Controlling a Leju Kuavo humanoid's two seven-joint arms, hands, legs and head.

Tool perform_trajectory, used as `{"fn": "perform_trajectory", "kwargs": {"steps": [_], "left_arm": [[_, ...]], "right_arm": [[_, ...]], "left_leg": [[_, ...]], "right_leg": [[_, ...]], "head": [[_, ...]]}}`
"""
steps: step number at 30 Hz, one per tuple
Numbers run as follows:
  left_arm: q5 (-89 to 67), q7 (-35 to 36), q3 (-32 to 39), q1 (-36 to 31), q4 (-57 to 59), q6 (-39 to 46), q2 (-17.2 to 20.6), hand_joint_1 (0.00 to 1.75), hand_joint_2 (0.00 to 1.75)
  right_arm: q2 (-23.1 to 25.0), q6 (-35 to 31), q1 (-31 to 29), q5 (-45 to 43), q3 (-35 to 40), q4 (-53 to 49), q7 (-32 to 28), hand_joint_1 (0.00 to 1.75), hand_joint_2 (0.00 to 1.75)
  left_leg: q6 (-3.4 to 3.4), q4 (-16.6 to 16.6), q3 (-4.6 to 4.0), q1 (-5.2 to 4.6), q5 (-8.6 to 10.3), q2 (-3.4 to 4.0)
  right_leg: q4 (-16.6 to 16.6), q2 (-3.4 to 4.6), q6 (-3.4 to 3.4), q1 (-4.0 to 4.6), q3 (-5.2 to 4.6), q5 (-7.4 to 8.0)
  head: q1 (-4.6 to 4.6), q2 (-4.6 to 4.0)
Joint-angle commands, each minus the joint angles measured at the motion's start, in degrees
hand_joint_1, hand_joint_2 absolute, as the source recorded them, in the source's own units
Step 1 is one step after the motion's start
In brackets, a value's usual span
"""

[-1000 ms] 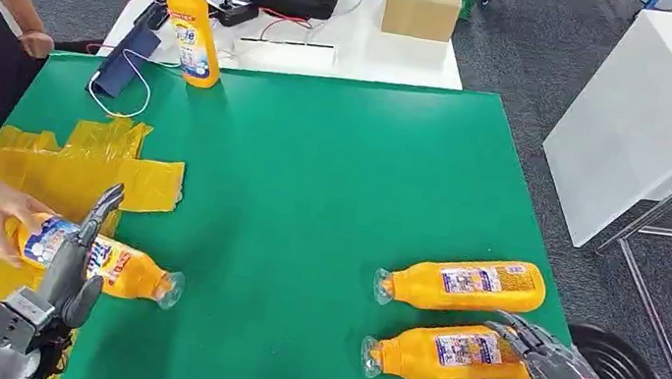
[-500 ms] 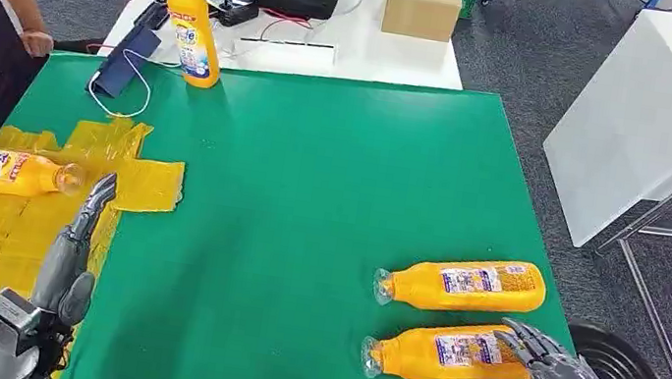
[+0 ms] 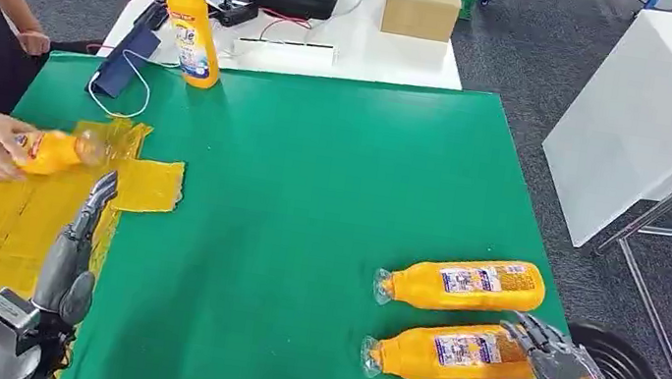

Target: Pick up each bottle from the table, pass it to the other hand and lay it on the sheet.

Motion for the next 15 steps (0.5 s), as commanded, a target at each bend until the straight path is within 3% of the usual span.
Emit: {"fn": "perform_trajectory", "kwargs": {"steps": [1, 9, 10, 11, 12, 14, 15], "left_arm": [[0.52, 0.24, -1.67, -2.31, 2.03, -0.85, -0.71, 0.0, 0.0], [1.15, 0.55, -2.99, -4.21, 2.97, -1.44, -0.85, 0.0, 0.0], [1.15, 0.56, -3.19, -4.45, 3.17, -1.48, -0.87, 0.0, 0.0], [1.17, 0.59, -3.52, -4.82, 3.43, -1.54, -0.81, 0.0, 0.0], [1.37, 0.69, -3.78, -5.18, 3.61, -1.51, -0.78, 0.0, 0.0], [1.65, 0.81, -4.17, -5.93, 4.02, -1.46, -0.65, 0.0, 0.0], [1.71, 0.86, -4.26, -6.21, 4.19, -1.45, -0.64, 0.0, 0.0]], "right_arm": [[6.77, 1.53, -7.42, 2.73, 6.96, 13.11, 0.44, 0.0, 1.75], [10.21, 2.1, -10.51, 5.68, 11.75, 22.25, 0.85, 0.0, 1.75], [10.72, 2.12, -10.72, 5.8, 12.3, 23.17, 0.76, 0.14, 1.75], [11.29, 2.12, -11.1, 5.92, 13.2, 24.54, 0.61, 0.59, 1.75], [11.39, 2.29, -11.65, 6.06, 14.46, 25.62, 0.44, 1.31, 1.75], [11.27, 2.62, -12.11, 5.84, 16.37, 26.88, 0.27, 1.75, 1.75], [11.15, 2.7, -12.13, 5.72, 16.79, 27.11, 0.18, 1.75, 1.75]], "left_leg": [[-0.09, -0.09, 0.16, 0.13, 0.0, -0.04], [-0.12, -0.11, 0.23, 0.21, -0.01, -0.1], [-0.09, -0.09, 0.16, 0.17, 0.01, -0.09], [-0.13, -0.09, 0.21, 0.23, 0.0, -0.12], [-0.1, -0.1, 0.22, 0.19, 0.01, -0.13], [-0.08, -0.09, 0.19, 0.16, 0.02, -0.12], [-0.12, -0.1, 0.26, 0.21, 0.03, -0.17]], "right_leg": [[-0.19, -0.01, -0.05, 0.12, 0.21, 0.04], [-0.27, -0.05, -0.07, 0.19, 0.35, 0.05], [-0.23, -0.06, -0.05, 0.17, 0.27, 0.05], [-0.27, -0.07, -0.07, 0.22, 0.34, 0.05], [-0.25, -0.09, -0.06, 0.18, 0.32, 0.05], [-0.21, -0.11, -0.05, 0.16, 0.3, 0.04], [-0.27, -0.15, -0.07, 0.2, 0.4, 0.05]], "head": [[0.0, 0.0], [0.02, 0.0], [0.0, 0.0], [0.0, 0.0], [0.02, 0.0], [0.02, 0.0], [0.02, 0.0]]}}
